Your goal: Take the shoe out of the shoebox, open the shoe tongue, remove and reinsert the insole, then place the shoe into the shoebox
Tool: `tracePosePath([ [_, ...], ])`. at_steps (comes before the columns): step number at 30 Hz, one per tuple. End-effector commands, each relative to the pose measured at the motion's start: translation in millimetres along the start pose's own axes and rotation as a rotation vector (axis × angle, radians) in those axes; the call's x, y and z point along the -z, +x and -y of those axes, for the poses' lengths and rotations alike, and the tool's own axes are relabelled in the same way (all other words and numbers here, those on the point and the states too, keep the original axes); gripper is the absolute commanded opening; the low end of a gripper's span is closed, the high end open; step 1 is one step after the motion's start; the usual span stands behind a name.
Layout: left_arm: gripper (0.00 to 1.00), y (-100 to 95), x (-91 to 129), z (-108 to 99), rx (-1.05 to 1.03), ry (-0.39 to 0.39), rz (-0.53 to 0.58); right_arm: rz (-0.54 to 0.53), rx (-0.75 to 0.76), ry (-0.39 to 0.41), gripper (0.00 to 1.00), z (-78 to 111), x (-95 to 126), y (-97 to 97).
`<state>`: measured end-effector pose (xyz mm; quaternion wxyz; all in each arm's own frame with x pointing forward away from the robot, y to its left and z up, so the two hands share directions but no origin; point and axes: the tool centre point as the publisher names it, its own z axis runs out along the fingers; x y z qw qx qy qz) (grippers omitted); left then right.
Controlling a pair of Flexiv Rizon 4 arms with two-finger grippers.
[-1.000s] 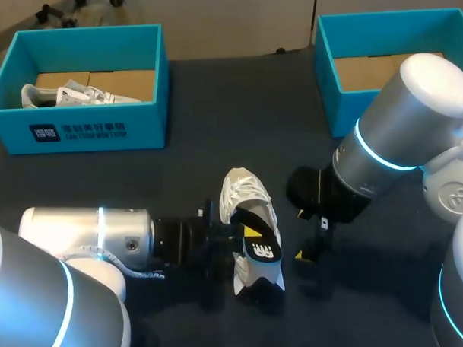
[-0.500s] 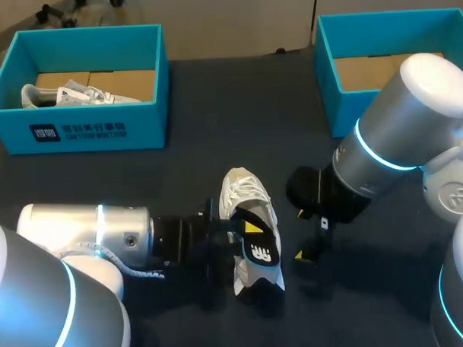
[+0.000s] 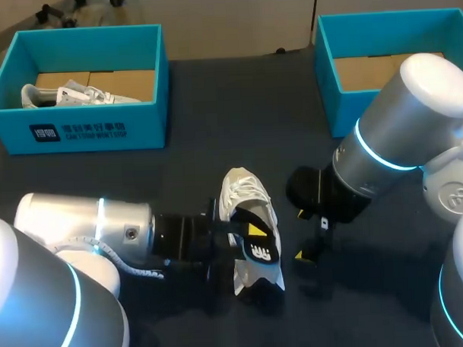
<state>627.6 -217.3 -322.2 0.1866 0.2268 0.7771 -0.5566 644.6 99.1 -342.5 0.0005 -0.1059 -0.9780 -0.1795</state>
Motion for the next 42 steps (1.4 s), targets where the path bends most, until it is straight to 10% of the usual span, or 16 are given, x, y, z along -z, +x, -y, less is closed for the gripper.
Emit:
tracePosePath([
  [1, 0.09, 1.1, 0, 6, 0.001, -0.031, -0.004, 0.004, -0.001, 0.001, 1.0, -0.7, -3, 1.2],
  [42, 0.0, -4.6, -5, -28, -0.246, -0.139, 0.066, 0.004, -0.001, 0.001, 1.0, -0.7, -3, 1.2],
])
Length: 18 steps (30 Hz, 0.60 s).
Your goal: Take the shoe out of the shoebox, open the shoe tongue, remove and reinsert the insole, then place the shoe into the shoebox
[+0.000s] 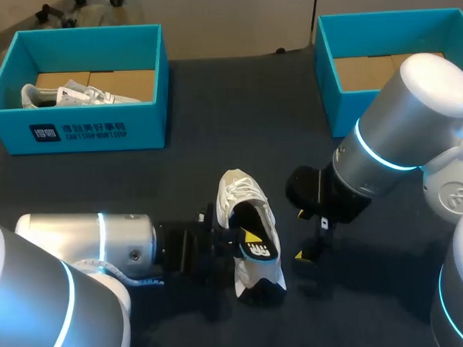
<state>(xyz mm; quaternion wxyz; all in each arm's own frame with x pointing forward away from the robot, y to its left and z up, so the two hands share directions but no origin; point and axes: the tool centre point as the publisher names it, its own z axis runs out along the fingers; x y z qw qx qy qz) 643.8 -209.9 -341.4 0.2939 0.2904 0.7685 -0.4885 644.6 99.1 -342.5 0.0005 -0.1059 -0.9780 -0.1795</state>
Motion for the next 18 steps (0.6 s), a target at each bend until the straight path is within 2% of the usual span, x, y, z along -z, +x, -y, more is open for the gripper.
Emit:
tracePosePath([
  [1, 0.0, -1.9, -6, -2, -0.003, -0.022, -0.004, 0.004, -0.001, 0.001, 1.0, -0.7, -3, 1.2],
  [7, 0.0, -3.1, -3, -2, 0.017, -0.015, -0.001, 0.004, -0.001, 0.001, 1.0, -0.7, -3, 1.2],
  [8, 0.02, -2.8, -3, -1, 0.016, -0.016, -0.002, 0.004, -0.001, 0.001, 1.0, -0.7, -3, 1.2],
  [10, 0.17, -1.5, -2, 1, 0.034, -0.007, -0.005, 0.004, -0.001, 0.001, 1.0, -0.7, -3, 1.2],
  [11, 0.2, -1.2, -2, 2, 0.032, -0.008, -0.006, 0.004, -0.001, 0.001, 1.0, -0.7, -3, 1.2],
  [18, 0.23, 0.0, 3, 8, 0.064, 0.014, -0.005, 0.004, -0.001, 0.001, 1.0, -0.7, -3, 1.2],
])
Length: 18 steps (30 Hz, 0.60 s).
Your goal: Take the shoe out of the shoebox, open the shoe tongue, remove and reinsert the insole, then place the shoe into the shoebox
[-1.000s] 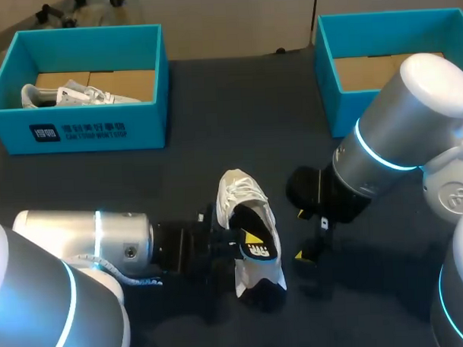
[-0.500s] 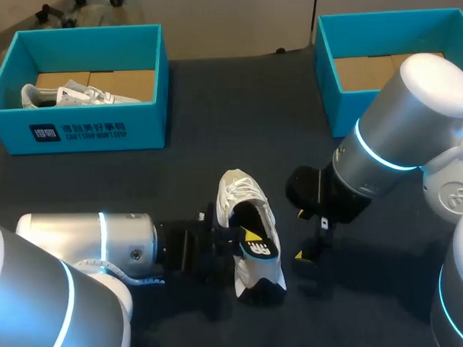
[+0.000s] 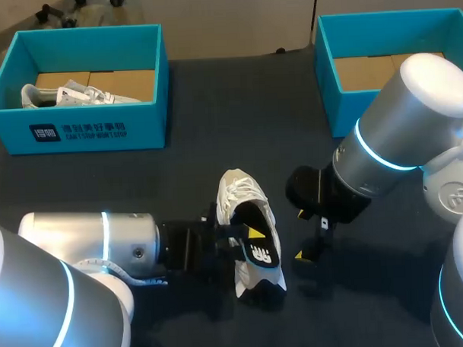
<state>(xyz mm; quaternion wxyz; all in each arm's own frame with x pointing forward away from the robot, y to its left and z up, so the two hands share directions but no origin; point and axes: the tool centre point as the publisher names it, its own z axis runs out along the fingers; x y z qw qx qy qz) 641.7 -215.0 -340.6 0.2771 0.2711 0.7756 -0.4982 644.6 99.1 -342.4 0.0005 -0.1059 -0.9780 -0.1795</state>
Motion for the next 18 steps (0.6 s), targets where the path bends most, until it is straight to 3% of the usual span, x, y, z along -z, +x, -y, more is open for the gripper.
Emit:
tracePosePath([
  [1, 0.23, -0.1, 8, 5, 0.018, 0.013, 0.0, 0.004, -0.001, 0.001, 1.0, -0.7, -3, 1.2],
  [18, 0.24, -3.3, 15, 26, 0.122, 0.018, -0.031, 0.004, -0.001, 0.001, 1.0, -0.7, -3, 1.2],
])
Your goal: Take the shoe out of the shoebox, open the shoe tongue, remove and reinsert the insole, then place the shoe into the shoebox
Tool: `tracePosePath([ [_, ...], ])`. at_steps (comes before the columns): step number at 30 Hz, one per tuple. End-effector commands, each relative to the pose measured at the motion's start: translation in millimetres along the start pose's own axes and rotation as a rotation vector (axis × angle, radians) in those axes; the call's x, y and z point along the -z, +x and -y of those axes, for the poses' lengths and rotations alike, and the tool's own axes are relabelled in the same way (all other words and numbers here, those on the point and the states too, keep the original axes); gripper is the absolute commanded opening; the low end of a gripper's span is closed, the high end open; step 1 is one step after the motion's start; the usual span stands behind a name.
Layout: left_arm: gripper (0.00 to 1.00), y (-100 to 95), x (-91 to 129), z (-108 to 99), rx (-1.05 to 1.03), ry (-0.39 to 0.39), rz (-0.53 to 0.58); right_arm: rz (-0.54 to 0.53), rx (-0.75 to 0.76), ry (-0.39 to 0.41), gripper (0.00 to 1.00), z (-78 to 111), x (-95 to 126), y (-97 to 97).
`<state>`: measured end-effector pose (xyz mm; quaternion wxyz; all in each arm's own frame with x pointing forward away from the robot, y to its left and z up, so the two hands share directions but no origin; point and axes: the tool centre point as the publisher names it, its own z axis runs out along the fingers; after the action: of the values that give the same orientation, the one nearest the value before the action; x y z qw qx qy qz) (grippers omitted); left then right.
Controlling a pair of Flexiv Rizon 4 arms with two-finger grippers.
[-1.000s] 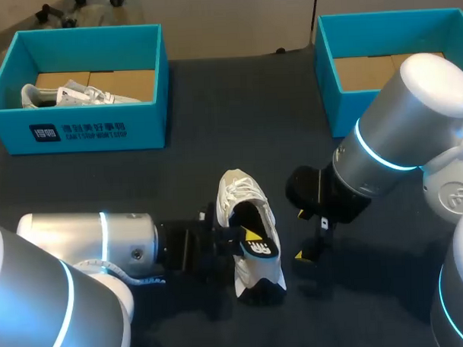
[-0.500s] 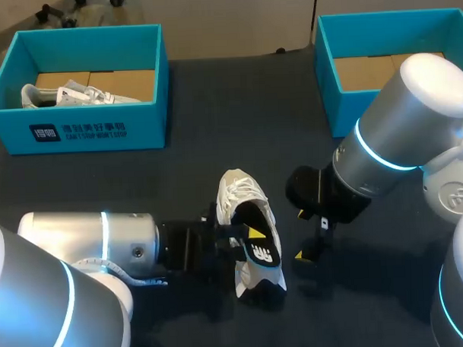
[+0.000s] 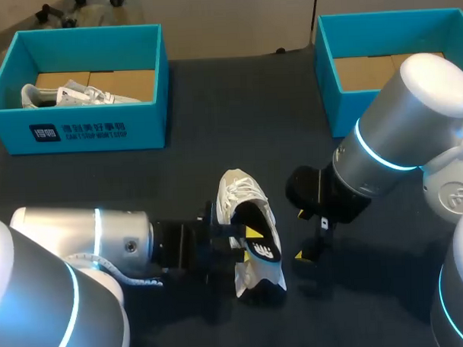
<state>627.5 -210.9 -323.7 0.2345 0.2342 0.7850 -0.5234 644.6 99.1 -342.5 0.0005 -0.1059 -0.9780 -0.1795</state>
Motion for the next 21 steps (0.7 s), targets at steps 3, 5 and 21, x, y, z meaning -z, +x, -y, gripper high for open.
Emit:
tracePosePath([
  [3, 0.24, -0.5, 2, 10, 0.01, -0.021, -0.013, 0.004, -0.001, 0.001, 1.0, -0.7, -3, 1.2],
  [5, 0.23, 0.3, 2, 13, 0.017, -0.023, -0.017, 0.004, -0.001, 0.001, 1.0, -0.7, -3, 1.2],
  [21, 0.0, 5.5, -1, 0, -0.097, -0.018, 0.023, 0.004, -0.001, 0.001, 1.0, -0.7, -3, 1.2],
])
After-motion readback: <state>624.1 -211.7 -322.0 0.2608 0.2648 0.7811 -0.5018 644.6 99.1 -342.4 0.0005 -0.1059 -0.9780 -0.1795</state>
